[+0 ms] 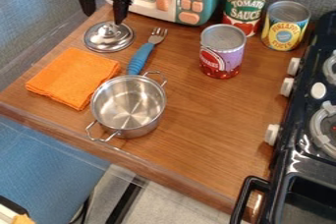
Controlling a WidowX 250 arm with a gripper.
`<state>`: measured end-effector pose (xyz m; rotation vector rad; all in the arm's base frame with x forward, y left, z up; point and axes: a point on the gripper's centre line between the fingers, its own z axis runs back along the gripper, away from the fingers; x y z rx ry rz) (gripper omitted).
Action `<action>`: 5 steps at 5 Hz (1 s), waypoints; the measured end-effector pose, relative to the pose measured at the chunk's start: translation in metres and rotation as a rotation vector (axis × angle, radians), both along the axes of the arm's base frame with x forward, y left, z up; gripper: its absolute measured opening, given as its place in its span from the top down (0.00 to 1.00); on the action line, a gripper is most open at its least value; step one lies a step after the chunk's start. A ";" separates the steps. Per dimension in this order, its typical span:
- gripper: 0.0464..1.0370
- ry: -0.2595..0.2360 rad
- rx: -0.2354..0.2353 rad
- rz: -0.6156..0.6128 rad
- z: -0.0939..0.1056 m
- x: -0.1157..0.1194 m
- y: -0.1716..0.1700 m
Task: Move a can from top to bottom
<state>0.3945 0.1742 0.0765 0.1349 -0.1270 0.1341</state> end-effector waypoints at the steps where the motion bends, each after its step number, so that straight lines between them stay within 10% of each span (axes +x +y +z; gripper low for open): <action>1: 0.04 0.041 -0.017 -0.003 -0.019 -0.003 -0.002; 2: 0.04 0.057 -0.001 -0.093 -0.027 0.000 -0.024; 5: 0.04 -0.164 -0.087 -0.260 0.028 0.041 -0.130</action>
